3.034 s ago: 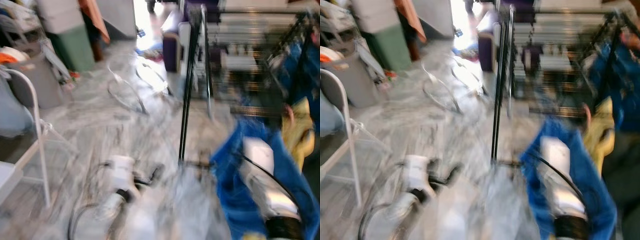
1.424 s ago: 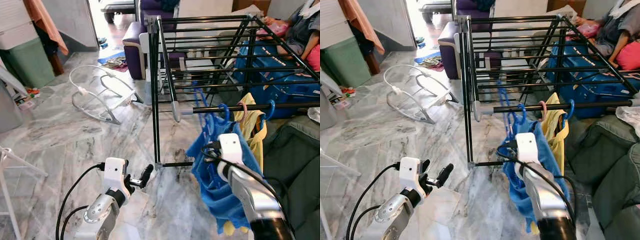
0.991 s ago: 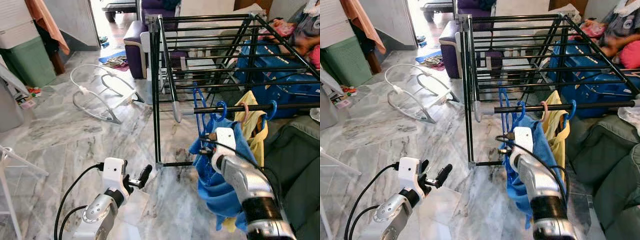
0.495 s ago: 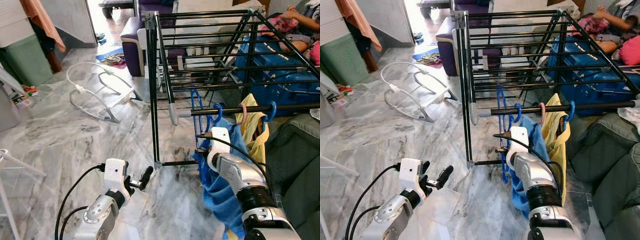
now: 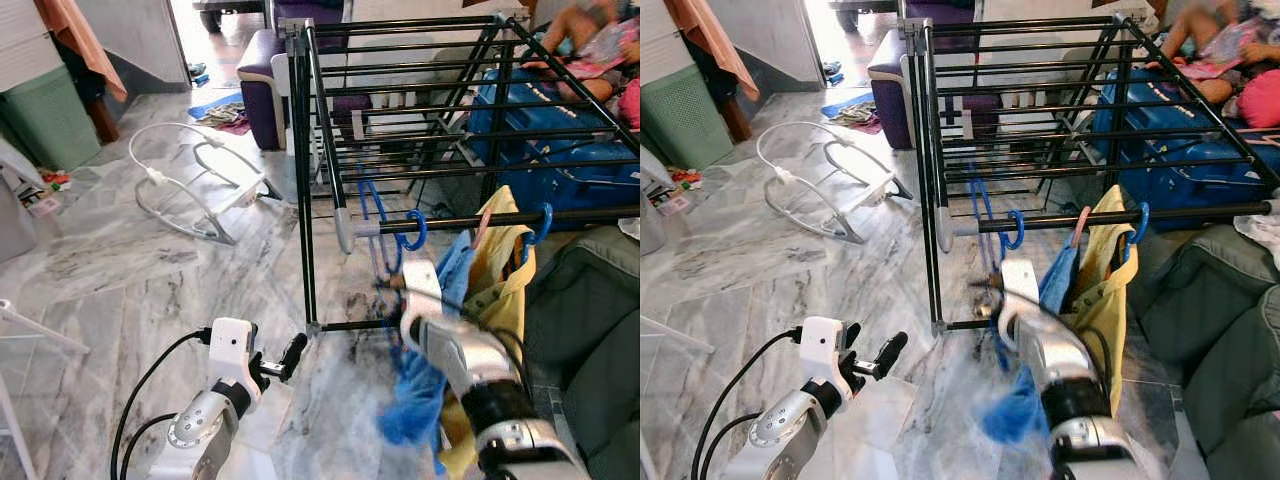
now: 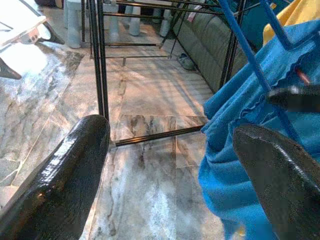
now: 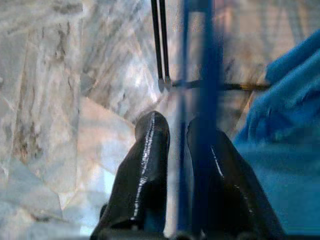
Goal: Hang hanger
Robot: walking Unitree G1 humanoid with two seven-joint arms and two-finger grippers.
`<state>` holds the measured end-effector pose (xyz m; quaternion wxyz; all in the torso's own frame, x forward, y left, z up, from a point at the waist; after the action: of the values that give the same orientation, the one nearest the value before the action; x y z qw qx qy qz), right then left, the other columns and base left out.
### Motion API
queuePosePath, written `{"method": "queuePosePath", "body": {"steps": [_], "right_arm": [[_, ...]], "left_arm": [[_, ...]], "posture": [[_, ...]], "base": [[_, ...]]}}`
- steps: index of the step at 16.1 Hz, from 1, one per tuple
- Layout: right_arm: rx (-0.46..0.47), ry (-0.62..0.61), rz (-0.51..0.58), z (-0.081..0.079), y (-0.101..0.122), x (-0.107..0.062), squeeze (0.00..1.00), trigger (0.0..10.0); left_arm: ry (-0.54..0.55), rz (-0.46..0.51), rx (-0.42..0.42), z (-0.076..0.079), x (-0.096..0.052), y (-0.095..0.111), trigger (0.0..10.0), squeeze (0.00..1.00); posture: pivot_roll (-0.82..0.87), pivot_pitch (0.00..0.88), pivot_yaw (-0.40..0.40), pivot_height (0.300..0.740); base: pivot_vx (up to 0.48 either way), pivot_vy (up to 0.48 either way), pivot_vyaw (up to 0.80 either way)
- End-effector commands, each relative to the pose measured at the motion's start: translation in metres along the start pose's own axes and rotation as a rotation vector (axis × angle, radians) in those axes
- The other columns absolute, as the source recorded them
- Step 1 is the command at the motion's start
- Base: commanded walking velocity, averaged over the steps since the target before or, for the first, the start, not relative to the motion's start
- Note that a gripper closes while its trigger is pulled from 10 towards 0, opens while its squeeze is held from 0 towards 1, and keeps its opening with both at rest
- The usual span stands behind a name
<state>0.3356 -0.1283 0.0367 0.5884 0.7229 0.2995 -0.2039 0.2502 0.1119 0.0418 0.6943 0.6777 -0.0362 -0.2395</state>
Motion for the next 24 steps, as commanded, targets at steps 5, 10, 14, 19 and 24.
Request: {"method": "queuePosePath", "body": {"steps": [5,10,14,19,24], "right_arm": [[0.008,-0.045,0.044,0.009,0.002,-0.006,1.00,10.0],[-0.069,-0.089,0.171,0.023,0.010,-0.026,1.00,10.0],[-0.094,-0.090,0.218,0.026,0.012,-0.035,1.00,10.0],[-0.108,-0.068,0.235,0.022,-0.001,-0.050,1.00,10.0],[-0.124,-0.051,0.252,0.023,0.002,-0.055,1.00,10.0]], "left_arm": [[-0.007,-0.002,0.020,0.000,0.000,0.002,10.0,0.00],[0.017,0.008,0.023,-0.003,-0.001,0.003,10.0,0.00],[0.024,0.012,0.030,-0.004,0.001,0.004,10.0,0.00],[0.022,0.014,0.036,-0.004,0.003,0.005,10.0,0.00],[0.043,0.016,0.054,-0.007,0.003,0.006,10.0,0.00]], "posture": [[-0.11,0.000,0.035,0.740],[-0.12,0.000,0.039,0.740],[-0.13,0.000,0.044,0.740],[-0.16,0.000,0.069,0.740],[-0.15,0.001,0.068,0.740]], "base": [[0.000,0.000,0.00],[0.000,0.000,0.00],[0.000,0.000,0.00],[0.000,0.000,0.00],[0.000,0.000,0.00]]}}
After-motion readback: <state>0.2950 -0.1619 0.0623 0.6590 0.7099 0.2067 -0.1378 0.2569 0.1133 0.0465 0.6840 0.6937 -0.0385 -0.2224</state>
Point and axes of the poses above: a point about 5 cm out from each wrist's last joint towards the gripper, its own x axis pointing out of the wrist towards the gripper, its own y axis along the axis of the wrist's last joint, z = x × y, the point moved 2 cm from there along x, pointing out of the wrist towards the gripper, and after that the axes turned 10 degrees about x, right-handed, at the moved point
